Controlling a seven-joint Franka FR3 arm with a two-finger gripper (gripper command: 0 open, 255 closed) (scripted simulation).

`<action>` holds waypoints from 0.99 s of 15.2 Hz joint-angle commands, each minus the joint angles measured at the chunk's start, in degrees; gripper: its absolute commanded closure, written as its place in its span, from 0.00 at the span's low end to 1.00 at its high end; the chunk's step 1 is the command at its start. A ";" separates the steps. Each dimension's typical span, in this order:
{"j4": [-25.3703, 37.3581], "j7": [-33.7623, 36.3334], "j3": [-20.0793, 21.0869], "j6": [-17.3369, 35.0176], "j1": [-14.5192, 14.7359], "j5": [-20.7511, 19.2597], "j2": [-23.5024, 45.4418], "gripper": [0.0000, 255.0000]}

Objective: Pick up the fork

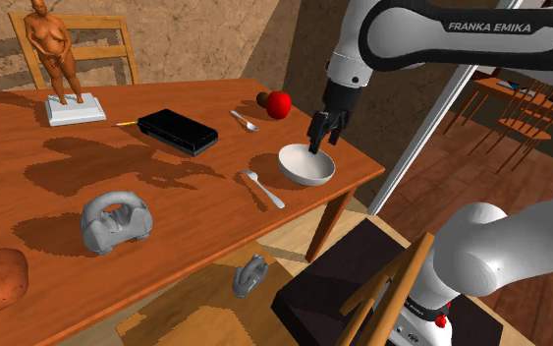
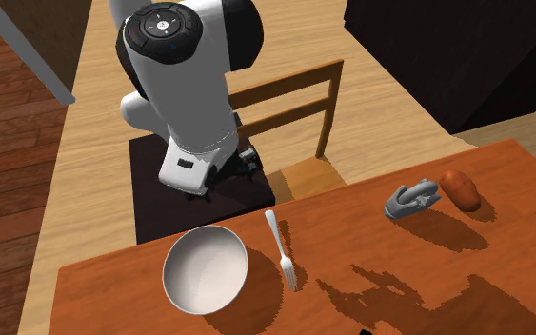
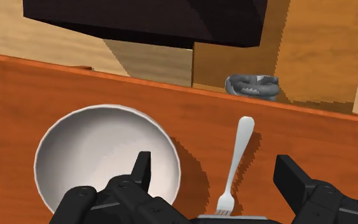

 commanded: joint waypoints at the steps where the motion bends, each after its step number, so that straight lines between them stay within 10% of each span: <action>1: 0.55 2.35 1.70 2.35 0.19 0.31 3.47 0.00; 15: 7.91 15.96 8.70 16.60 0.98 -3.12 29.57 0.00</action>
